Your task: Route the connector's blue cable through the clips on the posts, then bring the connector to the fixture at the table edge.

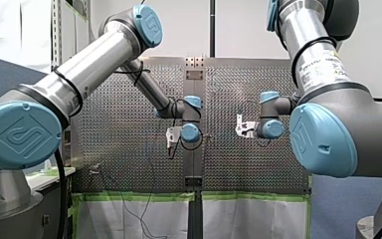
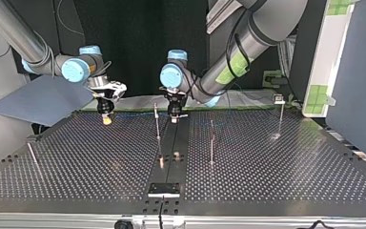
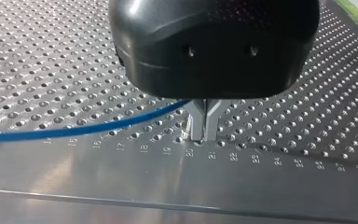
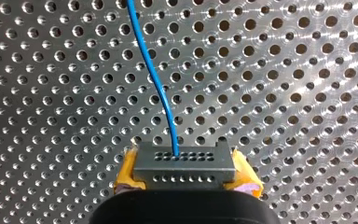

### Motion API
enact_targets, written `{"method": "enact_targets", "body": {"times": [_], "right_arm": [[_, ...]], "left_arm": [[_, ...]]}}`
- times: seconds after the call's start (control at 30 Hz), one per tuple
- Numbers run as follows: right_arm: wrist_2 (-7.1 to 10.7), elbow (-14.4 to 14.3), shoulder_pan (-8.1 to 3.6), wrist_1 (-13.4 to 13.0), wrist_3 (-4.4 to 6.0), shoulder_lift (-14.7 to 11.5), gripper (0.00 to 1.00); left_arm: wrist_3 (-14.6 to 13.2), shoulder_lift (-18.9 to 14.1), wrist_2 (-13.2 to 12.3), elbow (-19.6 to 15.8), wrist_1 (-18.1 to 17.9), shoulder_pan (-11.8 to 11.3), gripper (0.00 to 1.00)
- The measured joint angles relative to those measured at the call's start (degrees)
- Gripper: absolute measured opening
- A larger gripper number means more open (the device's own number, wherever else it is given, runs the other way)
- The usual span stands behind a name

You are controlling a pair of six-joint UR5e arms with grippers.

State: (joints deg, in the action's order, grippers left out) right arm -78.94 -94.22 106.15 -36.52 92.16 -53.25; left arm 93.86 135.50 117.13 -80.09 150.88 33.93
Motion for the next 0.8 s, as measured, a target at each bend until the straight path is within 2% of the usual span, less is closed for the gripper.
{"method": "enact_targets", "body": {"times": [0.2, 0.4, 0.8], "right_arm": [[0.14, 0.14, -0.07, -0.17, 0.19, 0.09, 0.00], [0.86, 0.37, -0.09, -0.27, 0.26, 0.25, 0.00], [1.08, 3.41, -0.08, 0.69, 0.21, 4.11, 0.00]], "left_arm": [[0.00, 0.33, -0.24, 0.72, 0.28, -0.13, 0.00], [0.05, 2.84, -0.07, 3.23, 2.14, 0.20, 0.00], [0.52, 3.99, 0.37, 6.59, 2.89, -0.38, 0.00]]}}
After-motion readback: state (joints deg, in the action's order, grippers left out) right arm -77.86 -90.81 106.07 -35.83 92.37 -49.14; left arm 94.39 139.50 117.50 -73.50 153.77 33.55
